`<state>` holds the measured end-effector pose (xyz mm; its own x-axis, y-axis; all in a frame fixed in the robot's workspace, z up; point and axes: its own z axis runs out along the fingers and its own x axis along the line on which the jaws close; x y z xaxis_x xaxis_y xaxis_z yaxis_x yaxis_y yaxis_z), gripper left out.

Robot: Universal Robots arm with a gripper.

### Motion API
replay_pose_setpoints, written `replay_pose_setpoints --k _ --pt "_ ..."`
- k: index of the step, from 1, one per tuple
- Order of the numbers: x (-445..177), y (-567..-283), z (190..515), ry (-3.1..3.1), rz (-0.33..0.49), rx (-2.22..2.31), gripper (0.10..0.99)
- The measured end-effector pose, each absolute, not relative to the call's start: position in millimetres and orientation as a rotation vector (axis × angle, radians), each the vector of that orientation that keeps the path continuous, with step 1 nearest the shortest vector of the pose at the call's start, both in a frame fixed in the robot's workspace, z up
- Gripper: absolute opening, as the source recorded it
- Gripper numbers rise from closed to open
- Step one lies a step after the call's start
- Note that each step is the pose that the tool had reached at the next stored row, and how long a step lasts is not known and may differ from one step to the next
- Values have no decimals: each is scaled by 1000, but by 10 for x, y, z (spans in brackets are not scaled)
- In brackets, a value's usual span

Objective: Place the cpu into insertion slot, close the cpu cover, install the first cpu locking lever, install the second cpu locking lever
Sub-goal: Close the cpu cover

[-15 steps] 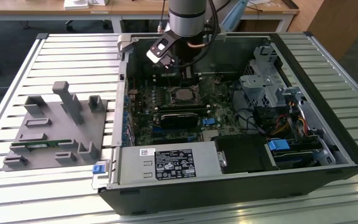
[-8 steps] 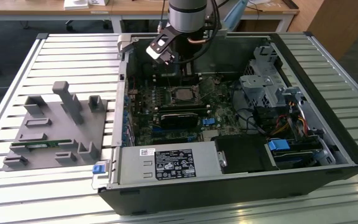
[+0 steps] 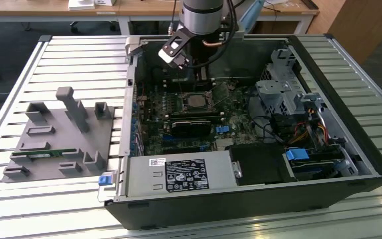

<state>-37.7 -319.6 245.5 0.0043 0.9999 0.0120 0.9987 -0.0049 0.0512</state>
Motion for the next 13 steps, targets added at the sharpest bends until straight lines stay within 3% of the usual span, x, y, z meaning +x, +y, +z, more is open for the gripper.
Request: replay_pose_setpoints --k 13 --pt "-308 -3196 2516 2198 65 2209 106"
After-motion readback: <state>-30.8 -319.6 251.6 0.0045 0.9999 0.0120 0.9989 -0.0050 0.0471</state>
